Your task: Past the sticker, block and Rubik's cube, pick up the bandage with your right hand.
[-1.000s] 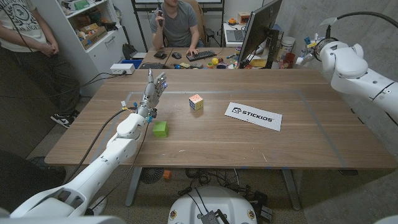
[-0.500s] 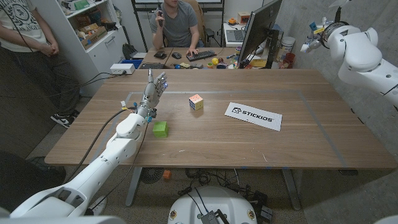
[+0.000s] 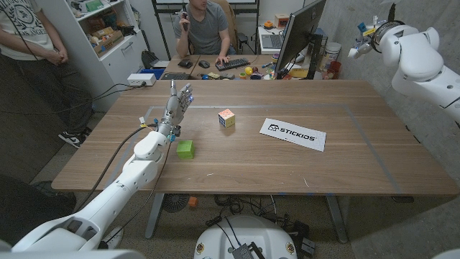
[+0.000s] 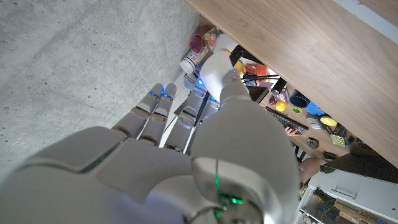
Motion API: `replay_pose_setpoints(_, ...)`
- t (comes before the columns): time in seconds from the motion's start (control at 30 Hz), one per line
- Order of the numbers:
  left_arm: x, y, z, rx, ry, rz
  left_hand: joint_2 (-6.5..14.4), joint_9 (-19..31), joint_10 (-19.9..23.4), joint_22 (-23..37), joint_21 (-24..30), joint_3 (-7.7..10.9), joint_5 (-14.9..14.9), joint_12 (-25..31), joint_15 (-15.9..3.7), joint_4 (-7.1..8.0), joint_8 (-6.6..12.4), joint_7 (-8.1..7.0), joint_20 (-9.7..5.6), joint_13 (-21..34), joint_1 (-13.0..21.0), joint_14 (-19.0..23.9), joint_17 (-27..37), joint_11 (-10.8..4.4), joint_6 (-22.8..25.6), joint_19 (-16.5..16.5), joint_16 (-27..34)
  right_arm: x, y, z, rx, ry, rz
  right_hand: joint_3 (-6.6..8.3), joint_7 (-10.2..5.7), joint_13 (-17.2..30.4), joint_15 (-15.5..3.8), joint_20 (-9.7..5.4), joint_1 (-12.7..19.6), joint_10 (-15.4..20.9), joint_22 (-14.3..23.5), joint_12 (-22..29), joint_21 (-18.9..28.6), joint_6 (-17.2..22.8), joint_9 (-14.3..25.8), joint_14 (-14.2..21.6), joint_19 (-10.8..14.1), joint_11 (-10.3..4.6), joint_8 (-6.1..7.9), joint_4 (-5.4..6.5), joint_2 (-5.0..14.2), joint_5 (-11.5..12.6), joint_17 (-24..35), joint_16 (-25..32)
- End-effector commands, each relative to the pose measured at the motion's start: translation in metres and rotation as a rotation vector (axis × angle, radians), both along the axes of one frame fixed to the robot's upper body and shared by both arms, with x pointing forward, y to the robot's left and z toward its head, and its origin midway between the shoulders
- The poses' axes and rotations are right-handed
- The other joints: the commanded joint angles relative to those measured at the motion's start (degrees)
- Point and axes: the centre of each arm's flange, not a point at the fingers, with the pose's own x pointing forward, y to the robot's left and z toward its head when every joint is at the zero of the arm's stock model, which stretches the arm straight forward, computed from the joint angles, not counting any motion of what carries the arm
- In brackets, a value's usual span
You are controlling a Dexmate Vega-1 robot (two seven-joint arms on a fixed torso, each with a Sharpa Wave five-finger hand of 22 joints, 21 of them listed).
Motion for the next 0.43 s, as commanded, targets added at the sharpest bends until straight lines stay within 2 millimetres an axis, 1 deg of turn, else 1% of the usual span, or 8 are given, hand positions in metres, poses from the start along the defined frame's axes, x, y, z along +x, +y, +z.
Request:
replay_pose_setpoints(0.03,-0.0028,-0.0009,-0.001,-0.007,0.003,0.009,0.89,0.35,0.42,0.25,0.24,-0.39,-0.1,0.03,-3.79,-0.09,-0.03,0.05,-2.27,0.24,-0.4,-0.51,0.13,-0.15,0.18,0.26,0.19,-0.0035,-0.0001,0.0013,-0.012,0.009,-0.006,-0.18,-0.47,5.7,-10.74,-6.08,3.16,3.63,0.2,1.84,0.22,1.09,0.16,0.23,-0.12,-3.46,0.2,0.08,3.68,-0.01,0.24,0.02)
replay_pose_setpoints(0.43,-0.0025,-0.0036,-0.0005,-0.007,-0.003,0.007,0.9,0.35,0.49,0.25,0.23,-0.39,-0.1,0.03,-3.84,-0.1,-0.01,0.03,-2.18,0.25,-0.41,-0.54,0.13,-0.2,0.25,0.26,0.18,-0.0056,-0.0025,0.0024,-0.006,0.002,-0.005,-0.28,-0.47,5.7,-10.74,-5.99,3.13,3.65,0.19,1.8,0.12,1.03,0.22,-0.2,-0.41,-3.43,0.14,0.25,3.79,-0.02,0.11,-0.29)
